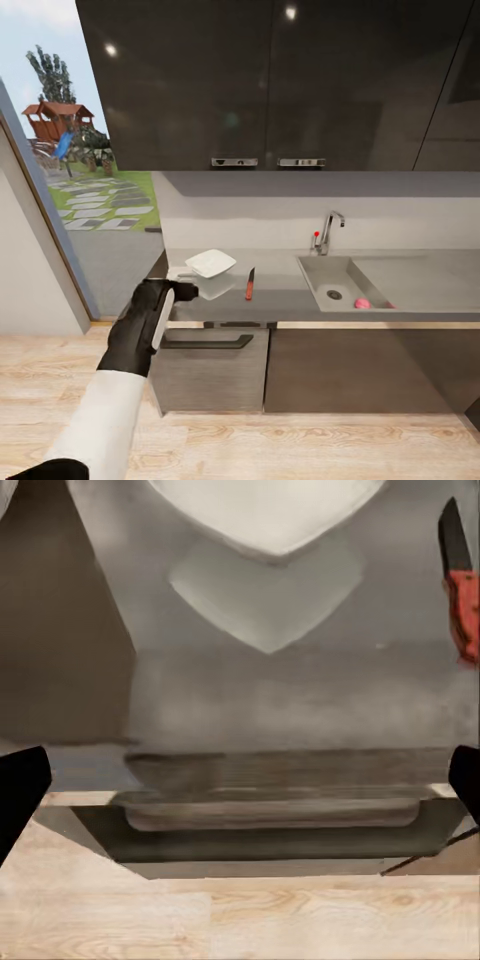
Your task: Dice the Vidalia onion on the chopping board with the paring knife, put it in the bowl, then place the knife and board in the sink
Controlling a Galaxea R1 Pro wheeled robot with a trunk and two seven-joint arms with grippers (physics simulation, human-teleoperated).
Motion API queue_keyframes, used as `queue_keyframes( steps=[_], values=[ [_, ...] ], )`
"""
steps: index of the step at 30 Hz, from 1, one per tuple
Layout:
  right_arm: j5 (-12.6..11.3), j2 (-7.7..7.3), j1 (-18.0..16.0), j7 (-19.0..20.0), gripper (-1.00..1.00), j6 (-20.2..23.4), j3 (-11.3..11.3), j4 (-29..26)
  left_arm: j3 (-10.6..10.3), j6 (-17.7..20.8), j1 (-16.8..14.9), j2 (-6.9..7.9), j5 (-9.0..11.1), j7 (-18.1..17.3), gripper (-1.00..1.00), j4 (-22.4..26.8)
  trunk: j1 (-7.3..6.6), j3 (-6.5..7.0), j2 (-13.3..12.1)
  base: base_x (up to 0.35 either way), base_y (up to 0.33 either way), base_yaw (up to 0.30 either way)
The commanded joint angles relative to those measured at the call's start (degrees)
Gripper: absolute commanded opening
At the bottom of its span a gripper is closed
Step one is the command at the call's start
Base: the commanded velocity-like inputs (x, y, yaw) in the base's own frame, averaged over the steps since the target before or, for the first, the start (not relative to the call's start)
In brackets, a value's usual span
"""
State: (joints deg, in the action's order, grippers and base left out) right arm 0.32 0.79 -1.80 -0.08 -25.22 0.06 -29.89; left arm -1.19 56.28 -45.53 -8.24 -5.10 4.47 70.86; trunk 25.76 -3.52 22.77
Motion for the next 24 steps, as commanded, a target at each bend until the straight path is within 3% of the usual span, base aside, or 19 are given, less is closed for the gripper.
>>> queue_keyframes(
  steps=[1, 2, 6, 9, 13, 16, 20, 24],
  values=[
    [0.0, 0.03, 0.0, 0.0, 1.0, -0.2, 0.0, 0.0, 0.0, 0.5, -4.0, 0.06, -0.4, 0.7, 1.0, -3.7, 0.02, -0.15, 0.2, 0.0, 0.0, 0.0],
    [0.0, 0.06, -0.1, 0.0, 1.0, -0.2, 0.0, 0.1, 0.0, 0.6, -6.9, 0.09, -0.4, 1.9, 1.0, -6.5, 0.02, -0.15, 0.2, 0.0, 0.0, 0.0],
    [0.0, 0.05, 0.0, 0.0, 1.0, -0.2, 0.0, 0.1, -0.1, 0.9, -11.5, 0.0, -0.1, 5.3, 1.0, -8.6, 0.02, -0.15, 0.2, 0.0, 0.0, 0.0],
    [0.0, 0.02, -0.1, 0.0, 1.0, -0.2, 0.0, 0.1, -0.1, 1.1, -12.2, -0.07, 0.1, 5.2, 1.0, -7.5, 0.02, -0.15, 0.2, 0.0, 0.0, 0.0],
    [0.0, 0.06, -0.1, 0.0, 1.0, -0.2, 0.0, 0.1, -1.1, 1.5, -12.5, 0.0, 0.3, 1.9, 1.0, -4.3, 0.02, -0.15, 0.2, 0.0, 0.0, 0.0],
    [0.0, -0.03, 0.0, 0.0, 1.0, -0.2, 0.0, 0.1, -4.7, 1.6, -12.7, 0.31, 0.4, -0.2, 1.0, -1.3, 0.02, -0.15, 0.2, 0.0, 0.0, 0.0],
    [0.0, 0.0, 0.0, 0.0, 1.0, -1.1, 0.1, 0.2, -5.8, 1.6, -12.7, 0.46, 0.4, -0.8, 1.0, -1.6, 0.02, -0.15, 0.2, 0.018, 0.0, 0.0],
    [0.1, 0.28, 0.0, 0.0, 1.0, -5.9, 0.1, 4.8, -6.0, 1.6, -12.7, 0.5, 0.4, -1.0, 1.0, -3.4, 0.02, -0.15, 0.2, 0.219, 0.0, 0.0]
  ],
)
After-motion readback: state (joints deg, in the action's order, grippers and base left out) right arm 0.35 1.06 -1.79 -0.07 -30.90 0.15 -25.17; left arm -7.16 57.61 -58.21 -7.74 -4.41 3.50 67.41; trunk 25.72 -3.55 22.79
